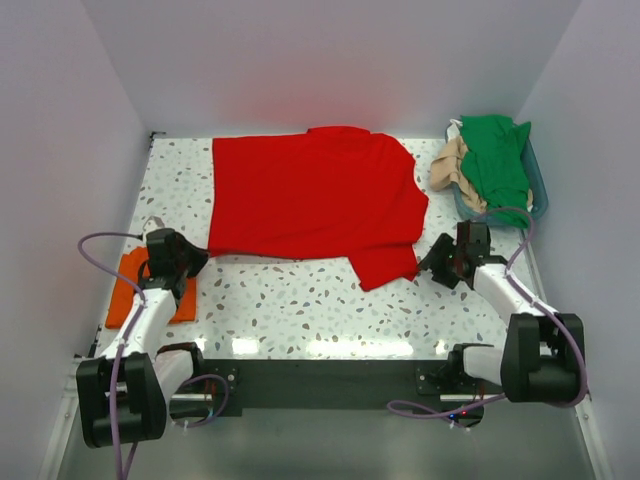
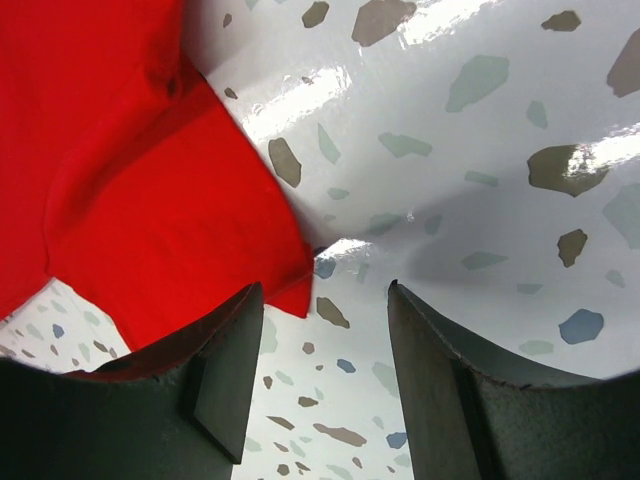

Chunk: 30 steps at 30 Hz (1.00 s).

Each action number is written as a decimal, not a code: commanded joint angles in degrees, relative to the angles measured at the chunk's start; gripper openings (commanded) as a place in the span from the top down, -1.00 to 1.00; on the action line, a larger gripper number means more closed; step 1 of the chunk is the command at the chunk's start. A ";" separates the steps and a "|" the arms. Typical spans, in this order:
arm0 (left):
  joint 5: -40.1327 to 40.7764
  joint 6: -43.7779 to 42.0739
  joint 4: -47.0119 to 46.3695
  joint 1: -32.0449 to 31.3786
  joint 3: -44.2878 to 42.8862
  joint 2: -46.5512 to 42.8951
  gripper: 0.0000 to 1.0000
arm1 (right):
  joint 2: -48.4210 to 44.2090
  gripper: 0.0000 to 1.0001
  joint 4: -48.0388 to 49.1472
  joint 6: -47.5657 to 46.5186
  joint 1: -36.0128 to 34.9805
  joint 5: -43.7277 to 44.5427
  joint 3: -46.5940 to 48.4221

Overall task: Fold and stack the t-shirts
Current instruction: Flatten the tshirt out

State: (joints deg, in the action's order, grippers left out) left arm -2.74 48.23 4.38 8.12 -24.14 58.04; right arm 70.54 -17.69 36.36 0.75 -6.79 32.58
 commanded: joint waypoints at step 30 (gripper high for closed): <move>3.27 -1.56 2.55 0.23 9.11 -8.46 0.28 | -34.86 1.00 -17.90 4.07 -3.74 -4.02 -1.90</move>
State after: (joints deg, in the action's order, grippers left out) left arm 0.67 46.92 7.18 8.12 -15.27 52.31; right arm 36.05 -30.92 40.88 -2.96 -9.32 30.41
